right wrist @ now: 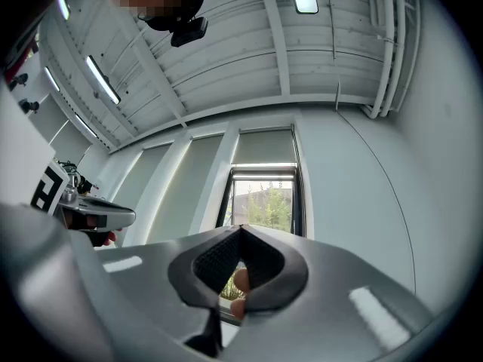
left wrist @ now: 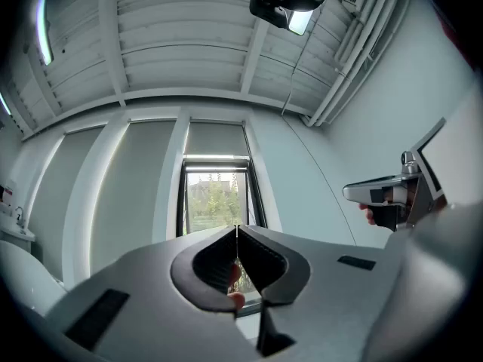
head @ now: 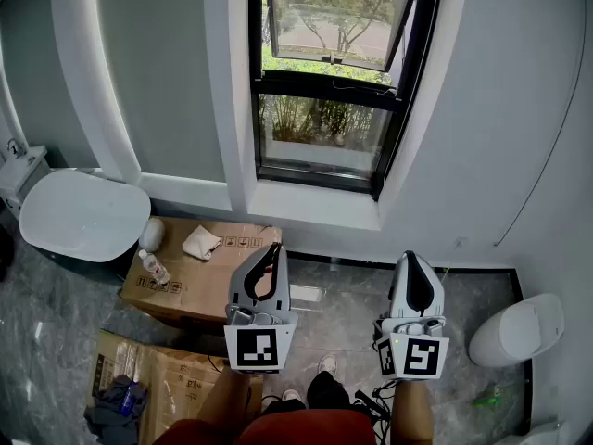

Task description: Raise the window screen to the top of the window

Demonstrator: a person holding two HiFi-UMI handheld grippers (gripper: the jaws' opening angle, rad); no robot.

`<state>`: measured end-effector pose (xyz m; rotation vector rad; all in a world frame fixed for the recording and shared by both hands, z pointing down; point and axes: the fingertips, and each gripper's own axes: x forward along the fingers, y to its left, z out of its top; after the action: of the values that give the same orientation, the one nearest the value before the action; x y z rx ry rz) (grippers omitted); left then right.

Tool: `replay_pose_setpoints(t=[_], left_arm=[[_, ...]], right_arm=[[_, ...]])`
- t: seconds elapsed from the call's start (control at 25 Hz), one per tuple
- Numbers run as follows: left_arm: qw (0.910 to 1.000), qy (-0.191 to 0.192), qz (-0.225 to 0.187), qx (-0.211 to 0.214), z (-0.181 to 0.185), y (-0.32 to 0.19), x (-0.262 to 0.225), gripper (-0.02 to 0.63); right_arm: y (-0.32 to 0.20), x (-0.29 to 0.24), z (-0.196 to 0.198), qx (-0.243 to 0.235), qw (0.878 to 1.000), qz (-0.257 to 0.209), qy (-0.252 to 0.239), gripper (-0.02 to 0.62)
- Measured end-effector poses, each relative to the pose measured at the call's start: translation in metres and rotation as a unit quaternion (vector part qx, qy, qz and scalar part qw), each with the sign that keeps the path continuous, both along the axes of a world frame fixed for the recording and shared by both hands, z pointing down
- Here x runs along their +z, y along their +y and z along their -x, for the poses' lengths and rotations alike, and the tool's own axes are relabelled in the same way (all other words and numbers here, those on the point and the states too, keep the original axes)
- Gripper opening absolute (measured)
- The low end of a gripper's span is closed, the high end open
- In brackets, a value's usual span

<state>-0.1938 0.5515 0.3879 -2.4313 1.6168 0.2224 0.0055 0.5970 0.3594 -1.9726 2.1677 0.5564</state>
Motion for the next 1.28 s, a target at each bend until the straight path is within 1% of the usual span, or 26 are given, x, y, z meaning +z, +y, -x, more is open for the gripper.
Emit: replay_pose_setpoints(t=[0.08, 0.24, 0.32, 0.48, 0.64, 0.76, 0.92, 1.16, 1.28], left_arm=[[1.0, -0.005, 0.001, 0.001, 0.0, 0.002, 0.0, 0.006], [0.9999, 0.01, 0.004, 0.002, -0.001, 0.005, 0.0, 0.006], [1.0, 0.008, 0.003, 0.004, -0.003, 0.007, 0.0, 0.006], [1.0, -0.001, -0.004, 0.006, -0.01, 0.005, -0.002, 0.006], [1.0, -0.002, -0.005, 0.004, -0.017, -0.003, -0.004, 0.006], [0.9999, -0.009, -0.004, 0.003, -0.026, -0.014, -0.004, 0.006], [1.0, -0.008, -0.001, 0.004, -0.04, -0.033, -0.003, 0.006], [0.9997, -0.022, 0.006, 0.012, -0.074, -0.069, 0.0, 0.006], [0.9996, -0.022, 0.013, 0.011, -0.087, -0.092, 0.002, 0.006]], right_arm=[[0.003, 0.002, 0.0, 0.004, 1.0, 0.003, 0.004, 0.011], [0.008, 0.004, -0.003, 0.009, 1.0, 0.009, 0.007, 0.011], [0.01, 0.004, -0.006, 0.012, 1.0, 0.006, 0.005, 0.011], [0.009, 0.002, -0.014, 0.007, 1.0, -0.001, -0.013, 0.009], [0.0, 0.003, -0.027, 0.013, 1.0, -0.007, -0.022, 0.009], [-0.012, 0.005, -0.036, 0.012, 1.0, -0.008, -0.024, 0.009], [-0.035, 0.009, -0.047, 0.008, 1.0, -0.005, -0.026, 0.009], [-0.076, 0.013, -0.072, 0.005, 1.0, 0.004, -0.021, 0.009], [-0.102, 0.015, -0.084, 0.006, 1.0, 0.006, -0.022, 0.009]])
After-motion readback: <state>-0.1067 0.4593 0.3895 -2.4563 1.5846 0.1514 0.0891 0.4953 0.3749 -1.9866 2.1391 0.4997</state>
